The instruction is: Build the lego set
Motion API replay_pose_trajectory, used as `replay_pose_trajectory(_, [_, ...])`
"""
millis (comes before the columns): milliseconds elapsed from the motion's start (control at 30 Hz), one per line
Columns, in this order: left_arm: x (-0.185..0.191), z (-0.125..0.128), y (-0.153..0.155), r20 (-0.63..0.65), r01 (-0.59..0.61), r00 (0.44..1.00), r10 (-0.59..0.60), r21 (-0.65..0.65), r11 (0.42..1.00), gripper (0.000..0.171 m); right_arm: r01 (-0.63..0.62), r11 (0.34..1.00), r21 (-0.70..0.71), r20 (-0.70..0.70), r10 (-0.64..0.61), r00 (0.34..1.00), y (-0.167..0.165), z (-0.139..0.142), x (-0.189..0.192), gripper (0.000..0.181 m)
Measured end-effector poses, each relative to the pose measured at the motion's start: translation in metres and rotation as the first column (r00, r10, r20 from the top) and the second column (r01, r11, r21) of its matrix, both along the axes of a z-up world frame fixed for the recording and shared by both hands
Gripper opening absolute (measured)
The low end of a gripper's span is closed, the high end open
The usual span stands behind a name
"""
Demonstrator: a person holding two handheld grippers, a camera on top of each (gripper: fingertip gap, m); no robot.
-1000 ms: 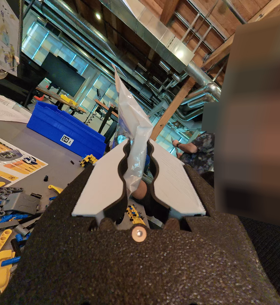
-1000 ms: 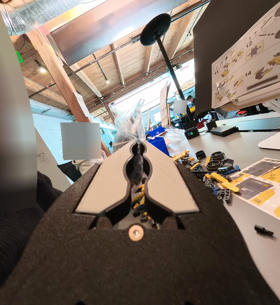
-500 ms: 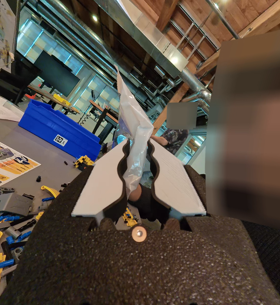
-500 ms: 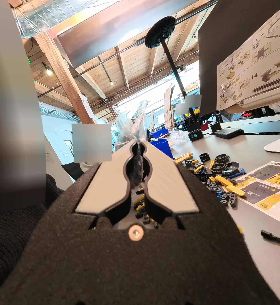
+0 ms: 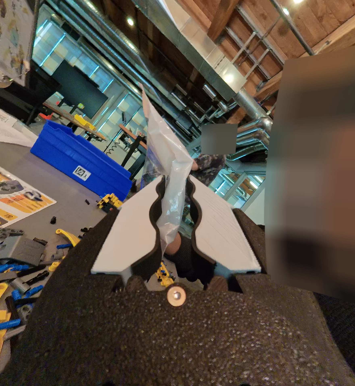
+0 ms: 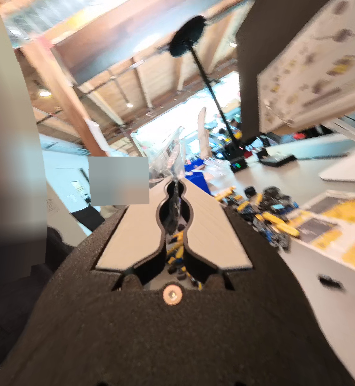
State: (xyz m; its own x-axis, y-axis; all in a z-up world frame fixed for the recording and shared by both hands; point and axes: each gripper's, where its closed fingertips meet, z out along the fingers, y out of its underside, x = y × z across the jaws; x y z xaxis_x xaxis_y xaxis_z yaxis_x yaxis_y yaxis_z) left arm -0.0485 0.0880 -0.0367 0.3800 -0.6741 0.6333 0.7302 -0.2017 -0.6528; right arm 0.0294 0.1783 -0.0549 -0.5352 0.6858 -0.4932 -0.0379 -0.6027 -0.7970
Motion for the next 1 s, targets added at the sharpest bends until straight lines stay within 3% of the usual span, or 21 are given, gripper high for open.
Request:
replay_pose_trajectory(167, [-0.004,-0.009,0.007,-0.049,-0.062,0.997,0.059,-0.059,0.996,0.013,0.011,0.995,-0.102,0.177,0.008,0.984,0.013,-0.028,-0.015,0.006])
replay_pose_trajectory(267, [-0.014,-0.007,0.006,-0.002,-0.086,0.996,0.086,-0.055,0.995,0.011,-0.024,0.991,-0.128,0.231,0.054,0.971,0.006,-0.039,-0.021,0.016])
replay_pose_trajectory(367, [-0.029,-0.006,0.004,0.094,-0.098,0.99,0.103,-0.057,0.994,0.004,-0.085,0.99,-0.11,0.242,0.109,0.964,-0.01,-0.04,-0.023,0.062])
replay_pose_trajectory(467, [-0.037,0.001,-0.002,0.164,-0.088,0.982,0.09,-0.016,0.996,0.004,-0.113,0.993,-0.028,0.262,0.116,0.958,-0.023,-0.044,-0.024,0.075])
replay_pose_trajectory(700, [-0.017,0.006,-0.003,0.158,-0.018,0.987,0.015,0.017,1.0,0.005,-0.177,0.949,0.262,0.317,0.089,0.944,-0.055,-0.061,-0.022,0.075])
replay_pose_trajectory(767, [-0.017,0.003,0.001,0.154,-0.035,0.987,0.035,-0.004,0.999,0.005,-0.166,0.933,0.321,0.301,0.065,0.951,-0.057,-0.061,-0.02,0.045])
replay_pose_trajectory(833, [-0.018,0.0,0.003,0.137,-0.053,0.989,0.055,-0.021,0.998,0.011,-0.163,0.933,0.32,0.287,0.068,0.956,-0.056,-0.056,-0.018,0.027])
replay_pose_trajectory(1000, [-0.021,0.002,0.002,0.128,-0.085,0.988,0.084,-0.001,0.996,0.026,-0.132,0.977,0.166,0.226,0.092,0.97,-0.041,-0.034,-0.012,0.019])
